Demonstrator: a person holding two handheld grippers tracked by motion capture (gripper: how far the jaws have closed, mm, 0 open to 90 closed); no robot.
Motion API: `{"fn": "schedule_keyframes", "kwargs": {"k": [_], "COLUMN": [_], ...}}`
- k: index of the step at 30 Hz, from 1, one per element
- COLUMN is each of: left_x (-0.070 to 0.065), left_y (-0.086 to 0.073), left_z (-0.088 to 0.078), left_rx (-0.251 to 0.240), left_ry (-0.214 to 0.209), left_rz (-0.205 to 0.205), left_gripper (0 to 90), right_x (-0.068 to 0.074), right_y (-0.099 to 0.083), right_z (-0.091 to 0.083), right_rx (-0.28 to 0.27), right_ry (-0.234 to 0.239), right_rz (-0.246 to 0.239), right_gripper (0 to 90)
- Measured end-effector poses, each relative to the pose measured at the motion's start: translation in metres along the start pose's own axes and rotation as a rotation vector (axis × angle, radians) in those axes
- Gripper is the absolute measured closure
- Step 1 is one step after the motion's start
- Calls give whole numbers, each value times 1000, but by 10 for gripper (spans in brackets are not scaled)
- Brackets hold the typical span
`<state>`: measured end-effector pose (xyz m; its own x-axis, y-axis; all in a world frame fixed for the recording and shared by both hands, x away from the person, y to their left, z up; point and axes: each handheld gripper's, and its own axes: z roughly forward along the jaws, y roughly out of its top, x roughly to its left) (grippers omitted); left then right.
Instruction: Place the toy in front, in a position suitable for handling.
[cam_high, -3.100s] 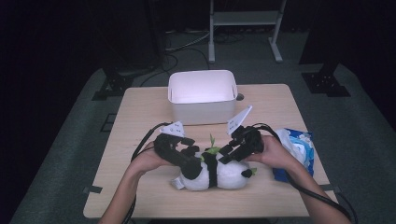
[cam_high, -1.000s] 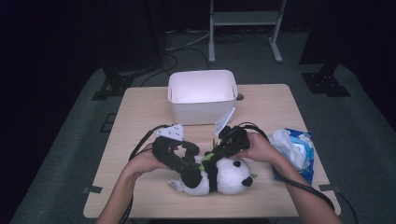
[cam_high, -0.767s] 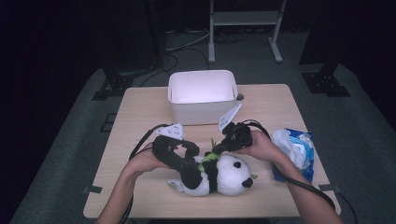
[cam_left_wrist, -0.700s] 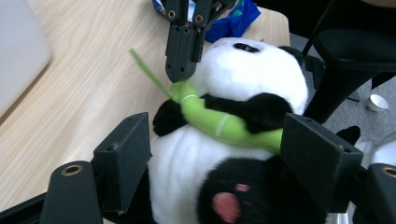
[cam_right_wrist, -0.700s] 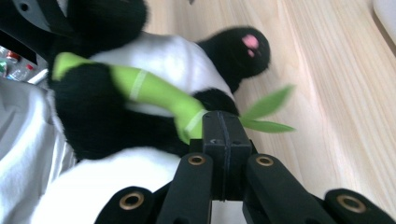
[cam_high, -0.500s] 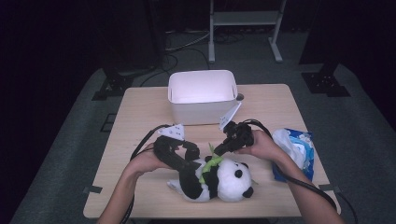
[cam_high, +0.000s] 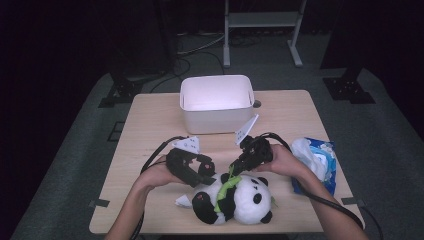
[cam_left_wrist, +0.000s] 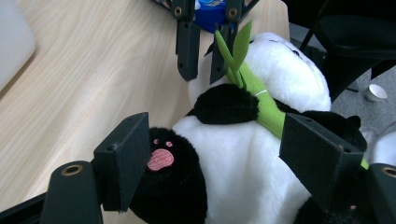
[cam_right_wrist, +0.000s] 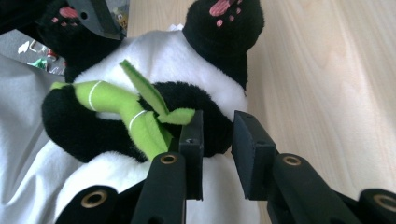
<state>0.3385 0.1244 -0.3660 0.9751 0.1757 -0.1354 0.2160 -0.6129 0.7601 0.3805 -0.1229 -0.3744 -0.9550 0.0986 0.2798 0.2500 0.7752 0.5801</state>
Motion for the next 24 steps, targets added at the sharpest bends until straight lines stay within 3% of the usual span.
{"fn": "schedule_keyframes", "kwargs": {"k": [7,19,24], "left_x": [2,2,2], "left_y": [-3,-18,-22], "left_z": [-3,-16,-22], "left_rx": [-22,-69,-67], "left_ry": [14,47,69], "left_rz": [-4,-26,-36], "left_gripper": [235,235,235], "right_x": [2,-5,-11], "right_y": [-2,-2,-1], "right_z": [-9,-19,-26], "right_rx": [-15,-33,-43], "right_ry": [-32,-82,-108], "right_rz": [-2,25,39], "right_gripper": [692,627,598]}}
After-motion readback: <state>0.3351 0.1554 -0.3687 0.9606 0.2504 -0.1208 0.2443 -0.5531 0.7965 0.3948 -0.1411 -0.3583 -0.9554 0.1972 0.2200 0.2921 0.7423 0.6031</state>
